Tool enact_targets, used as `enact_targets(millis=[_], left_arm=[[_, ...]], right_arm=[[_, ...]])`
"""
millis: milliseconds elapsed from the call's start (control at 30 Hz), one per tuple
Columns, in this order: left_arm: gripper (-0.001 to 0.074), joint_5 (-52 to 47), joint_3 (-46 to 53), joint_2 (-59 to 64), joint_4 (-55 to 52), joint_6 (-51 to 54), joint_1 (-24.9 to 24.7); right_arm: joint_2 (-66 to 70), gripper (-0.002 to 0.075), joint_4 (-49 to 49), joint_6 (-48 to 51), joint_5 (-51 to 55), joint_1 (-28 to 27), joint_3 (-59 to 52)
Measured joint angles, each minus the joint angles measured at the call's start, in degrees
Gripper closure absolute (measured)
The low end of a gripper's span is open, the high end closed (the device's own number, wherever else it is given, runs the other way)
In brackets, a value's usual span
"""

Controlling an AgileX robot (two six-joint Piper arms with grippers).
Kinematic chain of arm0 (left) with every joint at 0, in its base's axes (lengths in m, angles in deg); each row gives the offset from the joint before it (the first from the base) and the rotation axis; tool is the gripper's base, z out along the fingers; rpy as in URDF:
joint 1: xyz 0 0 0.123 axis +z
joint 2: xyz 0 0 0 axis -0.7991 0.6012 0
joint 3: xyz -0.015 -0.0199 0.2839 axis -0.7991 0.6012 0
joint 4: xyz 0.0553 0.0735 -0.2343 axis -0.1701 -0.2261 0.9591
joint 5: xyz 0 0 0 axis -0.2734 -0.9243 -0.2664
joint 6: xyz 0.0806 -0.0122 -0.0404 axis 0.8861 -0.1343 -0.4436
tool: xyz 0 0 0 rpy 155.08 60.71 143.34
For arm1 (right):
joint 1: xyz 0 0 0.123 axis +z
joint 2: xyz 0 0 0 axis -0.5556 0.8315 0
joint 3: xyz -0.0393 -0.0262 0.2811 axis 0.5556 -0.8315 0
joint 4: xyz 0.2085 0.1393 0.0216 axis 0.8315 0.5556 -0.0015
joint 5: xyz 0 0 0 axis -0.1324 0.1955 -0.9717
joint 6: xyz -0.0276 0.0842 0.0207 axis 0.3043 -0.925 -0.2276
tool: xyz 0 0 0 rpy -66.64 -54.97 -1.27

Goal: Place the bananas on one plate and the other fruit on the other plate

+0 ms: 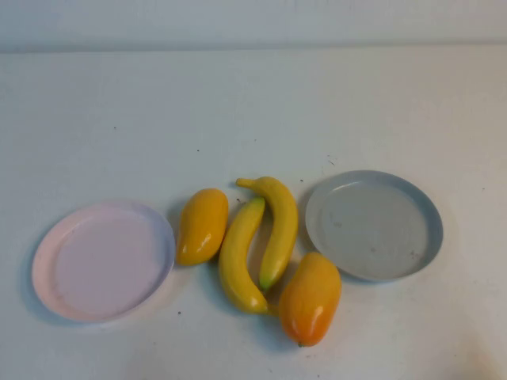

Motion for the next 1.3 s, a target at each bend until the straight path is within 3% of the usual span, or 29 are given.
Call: enact_targets(millis=[1300], left_arm=[[0.0733, 0.0, 0.0, 0.0, -0.8, 0.2, 0.0]], right_arm=[[0.0, 0.0741, 0.0, 0.0, 0.0, 0.0, 0.0]])
